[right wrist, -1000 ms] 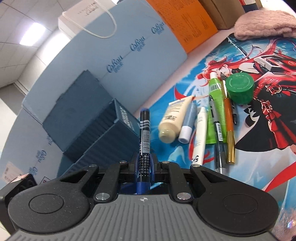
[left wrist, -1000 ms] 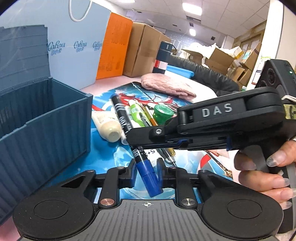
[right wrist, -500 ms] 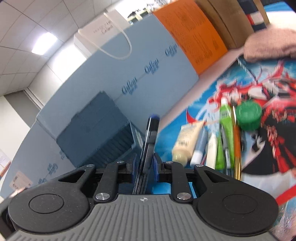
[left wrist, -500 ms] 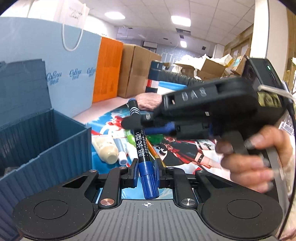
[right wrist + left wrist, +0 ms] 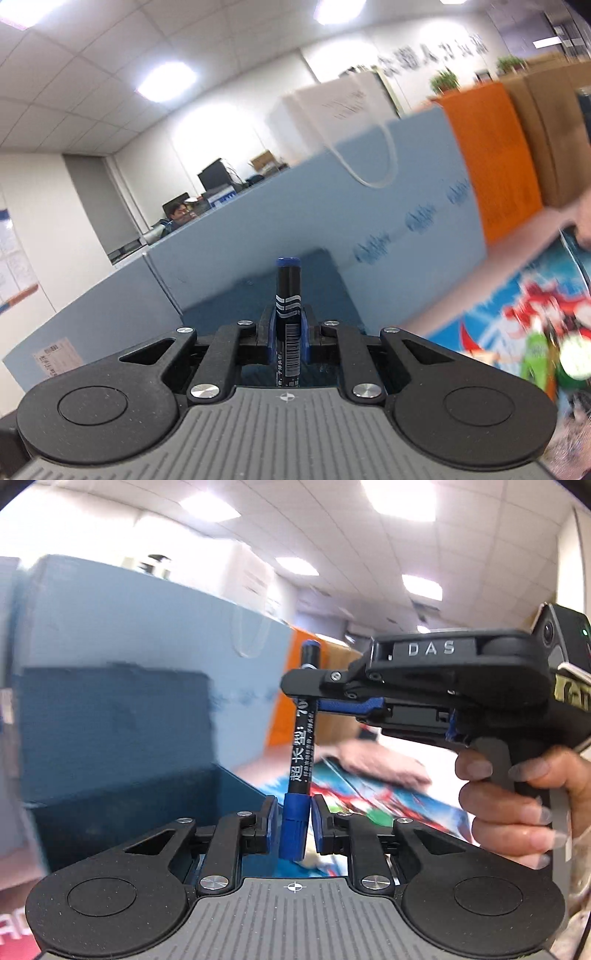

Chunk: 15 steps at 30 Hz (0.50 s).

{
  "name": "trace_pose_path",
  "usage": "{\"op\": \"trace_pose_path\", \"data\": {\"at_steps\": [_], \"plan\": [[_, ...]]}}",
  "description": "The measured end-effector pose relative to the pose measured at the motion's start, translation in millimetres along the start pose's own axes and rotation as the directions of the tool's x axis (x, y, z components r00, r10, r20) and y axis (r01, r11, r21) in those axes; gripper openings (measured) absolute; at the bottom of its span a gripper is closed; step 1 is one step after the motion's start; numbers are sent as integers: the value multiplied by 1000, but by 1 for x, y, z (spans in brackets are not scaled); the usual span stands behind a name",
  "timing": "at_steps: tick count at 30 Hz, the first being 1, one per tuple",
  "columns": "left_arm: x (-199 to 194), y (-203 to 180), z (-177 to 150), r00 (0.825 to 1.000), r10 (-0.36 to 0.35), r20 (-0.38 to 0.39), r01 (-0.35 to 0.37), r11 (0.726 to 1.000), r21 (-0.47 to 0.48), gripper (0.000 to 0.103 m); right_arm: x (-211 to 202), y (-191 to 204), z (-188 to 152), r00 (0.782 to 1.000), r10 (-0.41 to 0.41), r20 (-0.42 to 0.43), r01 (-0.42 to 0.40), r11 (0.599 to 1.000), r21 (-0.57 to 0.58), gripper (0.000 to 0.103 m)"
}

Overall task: Organize rigid objects
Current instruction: 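Lower the blue marker into the blue box with the right tool and release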

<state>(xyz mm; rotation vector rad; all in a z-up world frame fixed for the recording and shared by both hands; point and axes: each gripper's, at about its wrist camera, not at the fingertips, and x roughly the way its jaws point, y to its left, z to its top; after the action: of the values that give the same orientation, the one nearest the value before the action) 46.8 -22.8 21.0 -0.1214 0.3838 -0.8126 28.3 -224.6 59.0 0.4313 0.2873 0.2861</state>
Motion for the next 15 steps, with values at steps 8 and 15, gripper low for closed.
{"op": "trace_pose_path", "data": {"at_steps": [8,15], "plan": [[-31,52,9,989,138,46,-125,968,-220,25,53,38,-11,997,-31,73,54,942,-330,13],[-48,82,9,984,153,90,-109,921,-373,46,98,48,-51,999,-9,-50,-30,706,-708,13]]}}
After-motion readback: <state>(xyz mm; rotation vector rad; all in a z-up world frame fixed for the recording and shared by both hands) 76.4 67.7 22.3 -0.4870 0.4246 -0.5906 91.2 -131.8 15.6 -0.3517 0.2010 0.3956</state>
